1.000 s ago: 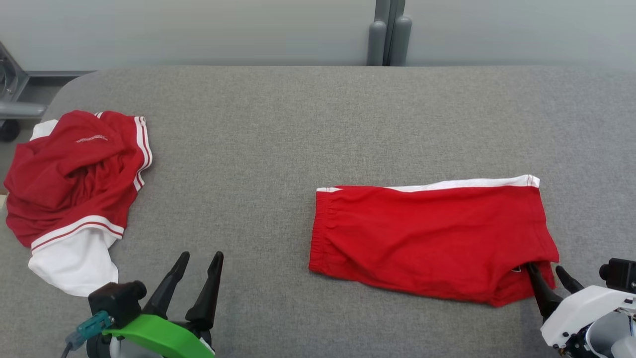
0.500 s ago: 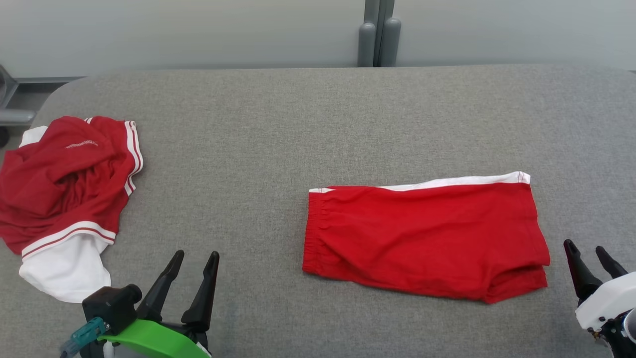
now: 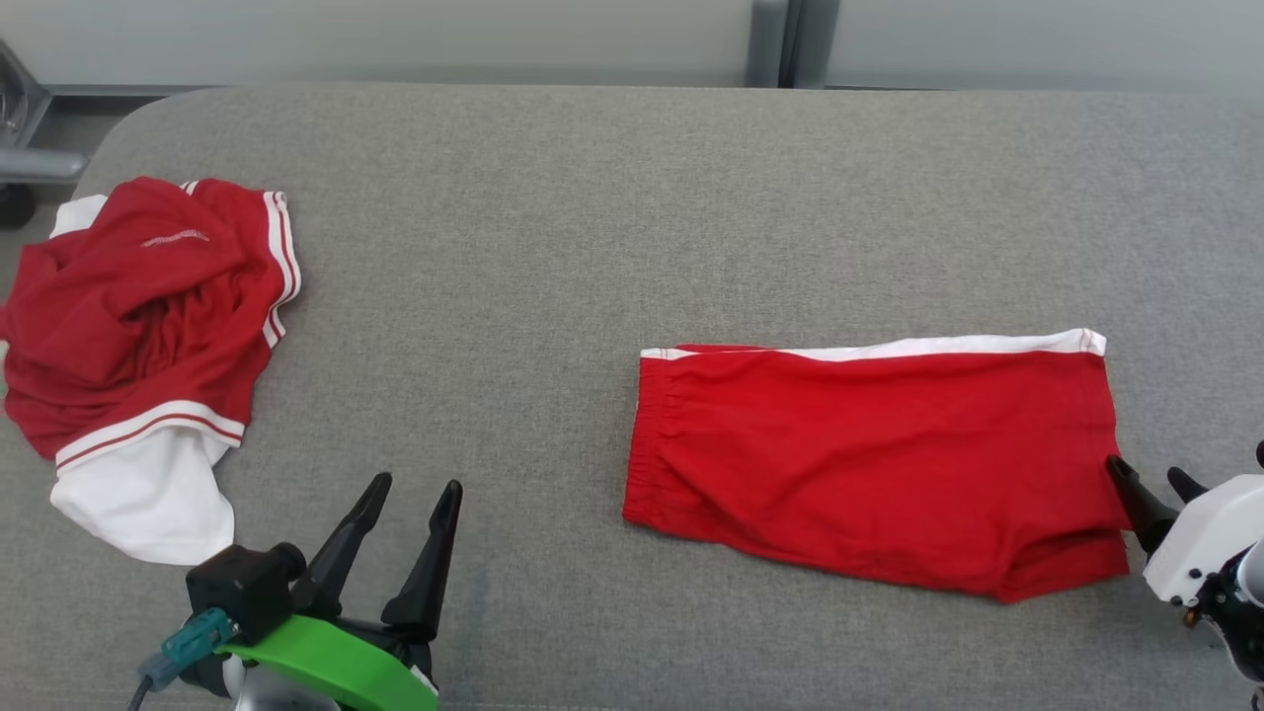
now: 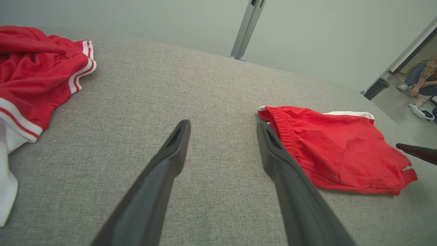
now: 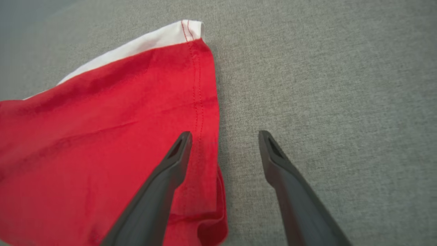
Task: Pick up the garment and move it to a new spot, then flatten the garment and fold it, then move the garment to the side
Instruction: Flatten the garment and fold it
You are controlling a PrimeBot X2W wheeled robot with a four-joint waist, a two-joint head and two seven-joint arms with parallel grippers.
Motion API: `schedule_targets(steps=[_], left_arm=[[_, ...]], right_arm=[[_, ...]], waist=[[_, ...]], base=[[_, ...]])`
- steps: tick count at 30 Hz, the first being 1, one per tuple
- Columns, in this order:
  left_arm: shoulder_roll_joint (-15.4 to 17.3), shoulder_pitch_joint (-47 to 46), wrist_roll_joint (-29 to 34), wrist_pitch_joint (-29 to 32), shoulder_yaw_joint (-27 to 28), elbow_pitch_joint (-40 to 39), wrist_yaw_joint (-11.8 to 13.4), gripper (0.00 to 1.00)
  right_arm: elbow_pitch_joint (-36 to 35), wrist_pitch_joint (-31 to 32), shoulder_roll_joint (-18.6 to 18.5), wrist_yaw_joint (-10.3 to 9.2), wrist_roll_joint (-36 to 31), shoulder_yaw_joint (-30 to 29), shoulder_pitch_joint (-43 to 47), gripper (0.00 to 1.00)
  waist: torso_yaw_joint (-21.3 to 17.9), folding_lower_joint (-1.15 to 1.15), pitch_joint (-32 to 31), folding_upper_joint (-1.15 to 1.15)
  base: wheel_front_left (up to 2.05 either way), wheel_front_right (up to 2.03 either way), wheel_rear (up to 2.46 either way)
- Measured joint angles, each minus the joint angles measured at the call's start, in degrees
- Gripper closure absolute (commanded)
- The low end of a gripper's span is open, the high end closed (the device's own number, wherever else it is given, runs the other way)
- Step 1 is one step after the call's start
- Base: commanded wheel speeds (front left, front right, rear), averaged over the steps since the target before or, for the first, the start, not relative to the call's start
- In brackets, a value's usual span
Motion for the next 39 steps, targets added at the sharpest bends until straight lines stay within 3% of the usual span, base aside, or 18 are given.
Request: schedule_targets(steps=[6,18,19,20,21,23,31,39], left_arm=[[0.0,-0.9,0.0,0.2,0.2,-0.2,0.0,0.0],[-0.1,-2.9,0.0,0.9,0.4,-0.1,-0.5,0.0],[-0.1,-2.9,0.0,0.9,0.4,0.0,-0.5,0.0],[-0.1,-2.9,0.0,0.9,0.5,-0.1,-0.5,0.0],[-0.1,-2.9,0.0,0.9,0.5,-0.1,-0.5,0.0],[-0.3,-2.9,0.0,0.9,0.5,0.1,-0.5,0.0],[-0.4,-3.0,0.0,0.9,0.7,0.1,-0.5,0.0],[-0.7,-3.0,0.0,0.8,0.8,0.1,-0.5,0.0]], right_arm=[[1.6,5.1,-2.2,-0.24,0.2,0.5,-2.6,0.0],[4.9,16.6,-2.6,-0.55,2.7,2.5,-8.6,0.0],[5.0,17.3,-2.6,-0.56,2.9,2.6,-8.9,0.11],[5.0,18.1,-2.7,-0.55,3.2,2.8,-9.3,0.41],[5.0,18.9,-2.7,-0.51,3.6,2.8,-9.7,0.55],[5.1,20.4,-2.5,-0.3,5.1,2.5,-10.4,1.0],[4.9,22.3,-2.0,0.51,7.7,0.7,-11.9,1.0],[4.9,22.3,-6.0,-0.49,7.9,-3.2,-13.0,1.0]], waist=[[1.6,0.0,1.2,0.0],[3.9,0.0,3.6,0.0],[3.9,0.0,3.6,0.0],[3.9,0.0,3.7,0.0],[3.9,0.0,3.7,0.0],[3.7,0.0,3.9,0.0],[3.0,0.0,4.4,0.0],[2.3,0.0,4.7,0.0]], base=[[0.0,0.0,0.0],[0.0,0.0,0.0],[0.0,0.0,0.0],[0.0,0.0,0.0],[0.0,0.0,0.0],[0.0,0.0,0.0],[0.0,0.0,0.0],[0.0,0.0,0.0]])
